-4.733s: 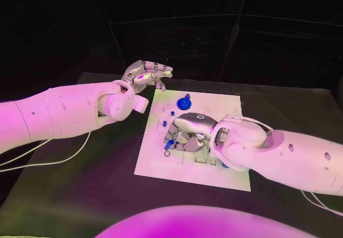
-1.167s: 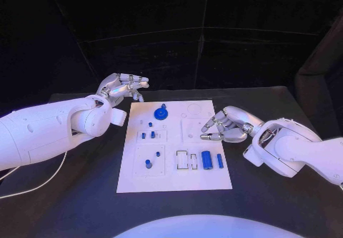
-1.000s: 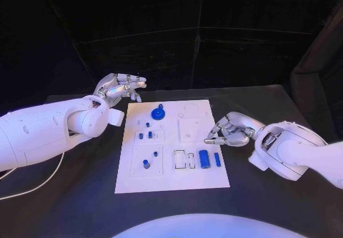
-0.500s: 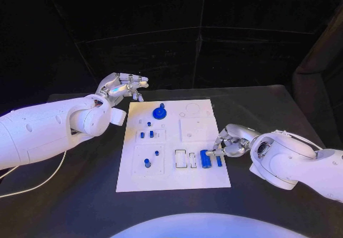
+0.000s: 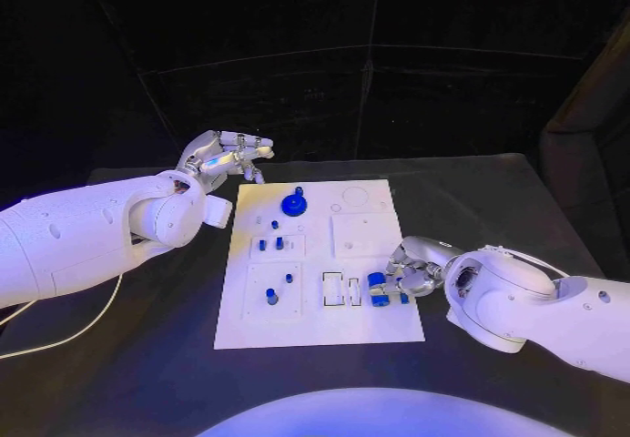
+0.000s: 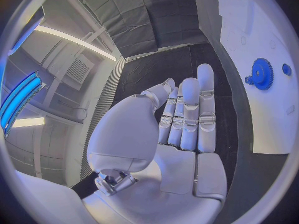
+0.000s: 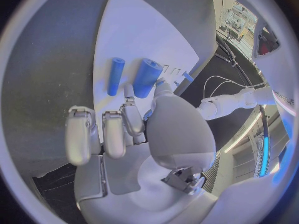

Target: Assemble the parts on the task board

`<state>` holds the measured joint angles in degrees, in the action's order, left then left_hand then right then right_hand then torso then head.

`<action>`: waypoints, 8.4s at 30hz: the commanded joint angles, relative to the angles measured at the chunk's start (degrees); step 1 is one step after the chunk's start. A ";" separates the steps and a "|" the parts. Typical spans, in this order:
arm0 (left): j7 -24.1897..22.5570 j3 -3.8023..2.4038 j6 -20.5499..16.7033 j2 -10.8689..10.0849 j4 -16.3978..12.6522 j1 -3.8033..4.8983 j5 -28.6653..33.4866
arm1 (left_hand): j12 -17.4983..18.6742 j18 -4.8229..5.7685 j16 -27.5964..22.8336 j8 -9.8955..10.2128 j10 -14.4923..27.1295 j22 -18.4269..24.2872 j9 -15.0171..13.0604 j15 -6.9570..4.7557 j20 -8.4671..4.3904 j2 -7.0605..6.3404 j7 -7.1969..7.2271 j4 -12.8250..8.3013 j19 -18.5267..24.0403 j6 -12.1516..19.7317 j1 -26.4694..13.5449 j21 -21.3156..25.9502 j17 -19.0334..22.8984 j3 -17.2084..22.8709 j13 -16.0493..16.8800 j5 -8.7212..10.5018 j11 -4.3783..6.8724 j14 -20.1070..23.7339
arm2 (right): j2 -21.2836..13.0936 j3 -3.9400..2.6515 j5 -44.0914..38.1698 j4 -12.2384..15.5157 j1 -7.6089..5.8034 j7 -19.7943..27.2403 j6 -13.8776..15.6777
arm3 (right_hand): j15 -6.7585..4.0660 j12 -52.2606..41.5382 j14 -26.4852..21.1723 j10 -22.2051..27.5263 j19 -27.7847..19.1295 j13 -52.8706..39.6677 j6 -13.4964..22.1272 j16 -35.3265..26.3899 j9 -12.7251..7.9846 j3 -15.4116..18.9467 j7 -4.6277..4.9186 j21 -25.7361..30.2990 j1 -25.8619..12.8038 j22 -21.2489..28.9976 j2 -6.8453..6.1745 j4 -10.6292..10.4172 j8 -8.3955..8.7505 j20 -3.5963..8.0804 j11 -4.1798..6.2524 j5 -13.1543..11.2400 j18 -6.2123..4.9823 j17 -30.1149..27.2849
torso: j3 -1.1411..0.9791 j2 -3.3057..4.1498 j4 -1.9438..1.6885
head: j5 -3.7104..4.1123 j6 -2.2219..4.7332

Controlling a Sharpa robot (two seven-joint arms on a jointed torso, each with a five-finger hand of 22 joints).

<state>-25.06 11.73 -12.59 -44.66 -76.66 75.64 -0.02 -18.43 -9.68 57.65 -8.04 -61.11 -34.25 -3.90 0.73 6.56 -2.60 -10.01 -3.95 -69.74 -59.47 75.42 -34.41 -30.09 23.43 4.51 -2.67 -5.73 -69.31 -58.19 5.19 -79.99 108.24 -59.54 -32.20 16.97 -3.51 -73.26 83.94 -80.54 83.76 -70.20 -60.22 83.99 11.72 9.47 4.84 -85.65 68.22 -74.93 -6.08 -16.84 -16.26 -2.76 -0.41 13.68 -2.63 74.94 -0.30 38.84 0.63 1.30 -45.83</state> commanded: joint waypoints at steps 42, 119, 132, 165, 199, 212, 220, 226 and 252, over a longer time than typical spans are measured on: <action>-0.55 -0.03 1.84 -0.01 -0.08 0.09 0.15 | -0.38 -0.76 0.25 -0.39 0.32 0.13 -0.05 0.10 -0.10 -0.10 0.21 0.02 0.04 0.17 -0.63 0.44 0.18 -0.56 -0.07 -0.26 0.07 0.45 | 1.08 -0.11 9.91 3.92 1.20 2.43 8.37 | -1.06 1.30 3.76 -1.10 2.54 -1.34 -0.87 0.75 6.36 1.21 -1.46 -1.04 4.13 -9.05 4.71 0.26 -3.90 0.84 1.38 17.22 1.12 2.73 | 0.08 0.00 -0.04 | -0.57 -0.05; -0.01 -0.02 2.35 -0.05 -0.08 0.10 0.15 | -0.55 -0.75 0.33 -0.44 0.43 0.21 -0.04 0.12 -0.08 -0.14 0.22 0.12 0.04 0.24 -0.83 0.53 0.30 -0.71 -0.09 -0.26 0.06 0.52 | 12.34 -0.16 2.76 -2.08 1.15 -2.69 10.56 | -1.08 6.95 3.57 -0.43 2.09 0.48 -0.27 -0.36 12.46 0.77 -1.58 -0.31 -5.98 -8.32 1.65 0.16 -3.38 0.88 1.39 -8.25 0.92 2.25 | -0.08 0.02 0.08 | -2.02 -0.50; 0.02 -0.02 2.38 -0.06 -0.06 0.10 0.15 | -0.55 -0.75 0.33 -0.44 0.43 0.21 -0.04 0.12 -0.08 -0.14 0.22 0.12 0.04 0.24 -0.83 0.53 0.30 -0.71 -0.09 -0.26 0.06 0.52 | 12.29 -0.16 -1.68 -1.41 1.16 -1.53 9.68 | -1.57 6.00 3.92 -1.21 2.81 -0.87 -1.73 0.25 14.25 -1.47 -2.23 -0.94 7.89 -9.48 3.33 6.46 -4.54 1.29 2.01 -6.05 1.20 3.78 | -0.02 0.01 0.04 | -1.80 -0.60; -0.14 0.01 2.05 -0.41 0.06 0.09 0.15 | -0.63 -0.75 0.38 -0.45 0.57 0.26 -0.02 0.14 -0.07 -0.12 0.19 0.15 0.04 0.34 -0.89 0.60 0.38 -0.77 -0.12 -0.27 0.04 0.56 | -2.99 -0.17 2.74 3.30 0.02 11.84 11.59 | 0.48 7.10 3.82 -0.76 2.40 -0.96 3.81 -0.07 9.18 1.17 0.90 -0.54 9.37 -9.05 6.44 8.29 3.27 -0.48 -0.54 -2.03 1.08 3.74 | -0.12 -0.15 0.46 | -1.01 0.08; 0.02 0.47 3.00 -0.02 0.27 -0.14 0.15 | -0.72 -0.75 0.41 -0.49 0.60 0.29 -0.02 0.13 -0.07 -0.05 0.22 0.14 0.03 0.34 -0.87 0.64 0.43 -0.76 -0.12 -0.27 0.06 0.59 | 0.35 -0.09 -7.11 -0.44 0.93 -2.20 -0.65 | -0.14 8.12 3.77 -0.82 2.18 -0.80 -2.08 -0.37 6.80 5.30 -0.37 -0.26 6.32 -8.77 5.83 4.87 4.14 -0.12 0.40 1.77 0.98 3.69 | -0.40 -0.05 0.92 | -0.54 -0.21; 0.08 0.48 3.18 -0.15 0.23 -0.15 0.15 | -0.72 -0.75 0.41 -0.49 0.60 0.29 -0.02 0.13 -0.07 -0.05 0.22 0.14 0.03 0.34 -0.87 0.64 0.43 -0.76 -0.12 -0.27 0.06 0.59 | 2.31 -0.10 -9.96 -1.27 1.09 -3.79 -3.39 | -0.52 8.44 3.79 -0.78 2.20 -0.85 -3.03 -0.45 6.98 4.63 -0.68 -0.24 10.14 -8.80 6.87 6.68 4.34 0.27 0.76 1.11 0.98 3.73 | -0.40 -0.05 0.90 | -0.62 -0.33; 0.11 0.49 3.30 -0.18 0.22 -0.15 0.15 | -0.72 -0.75 0.41 -0.49 0.60 0.29 -0.02 0.13 -0.07 -0.05 0.22 0.14 0.03 0.34 -0.87 0.64 0.43 -0.76 -0.12 -0.27 0.06 0.59 | 4.01 -0.09 -14.80 -2.05 1.10 -4.86 -6.07 | -0.65 9.61 3.68 -0.20 1.94 -0.36 -2.96 -0.80 6.71 1.04 -0.68 0.06 15.78 -8.45 9.36 10.05 5.32 0.48 0.86 -4.35 0.89 3.37 | -0.39 -0.06 0.86 | -0.55 -0.37; 0.16 0.49 3.29 -0.31 0.17 -0.15 0.15 | -0.74 -0.75 0.42 -0.50 0.64 0.31 -0.02 0.14 -0.07 -0.06 0.22 0.15 0.04 0.36 -0.90 0.66 0.45 -0.79 -0.13 -0.26 0.05 0.61 | 4.50 -0.09 -16.85 -2.21 1.10 -5.10 -7.17 | -0.56 10.35 3.60 0.15 1.72 0.08 -2.70 -1.04 6.52 0.32 -0.51 0.30 16.11 -8.13 9.33 10.40 5.78 0.43 0.75 -4.18 0.81 3.05 | -0.42 -0.07 0.89 | -0.60 -0.38; 0.40 0.49 3.27 -0.53 -0.03 -0.13 0.15 | -0.78 -0.75 0.44 -0.50 0.71 0.34 -0.01 0.15 -0.06 -0.08 0.21 0.18 0.05 0.41 -0.96 0.70 0.50 -0.84 -0.14 -0.26 0.03 0.64 | 5.45 -0.10 -21.00 -2.12 1.09 -6.00 -9.68 | -0.36 13.39 3.55 1.47 0.99 2.00 -3.34 -1.83 4.87 -8.29 -0.20 1.32 14.17 -6.99 5.00 8.16 8.39 0.21 0.61 14.02 0.50 2.65 | -0.43 -0.12 0.94 | -0.71 -0.49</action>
<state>-24.51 12.26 -9.88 -45.16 -76.56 75.43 -0.01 -19.07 -9.67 57.87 -8.27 -60.70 -33.98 -3.90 0.94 6.56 -2.63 -9.80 -3.80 -69.74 -59.26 74.99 -33.96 -29.65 22.95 4.42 -2.67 -5.74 -69.11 -52.42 4.47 -100.85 106.89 -59.08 -36.12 9.30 -3.75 -59.71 84.04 -78.83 83.83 -68.32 -63.23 82.00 18.01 1.51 4.68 -84.07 82.33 -74.90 -0.93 -8.55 -7.98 -2.65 -0.26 27.16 -1.75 74.93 -0.70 38.74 1.49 0.66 -46.28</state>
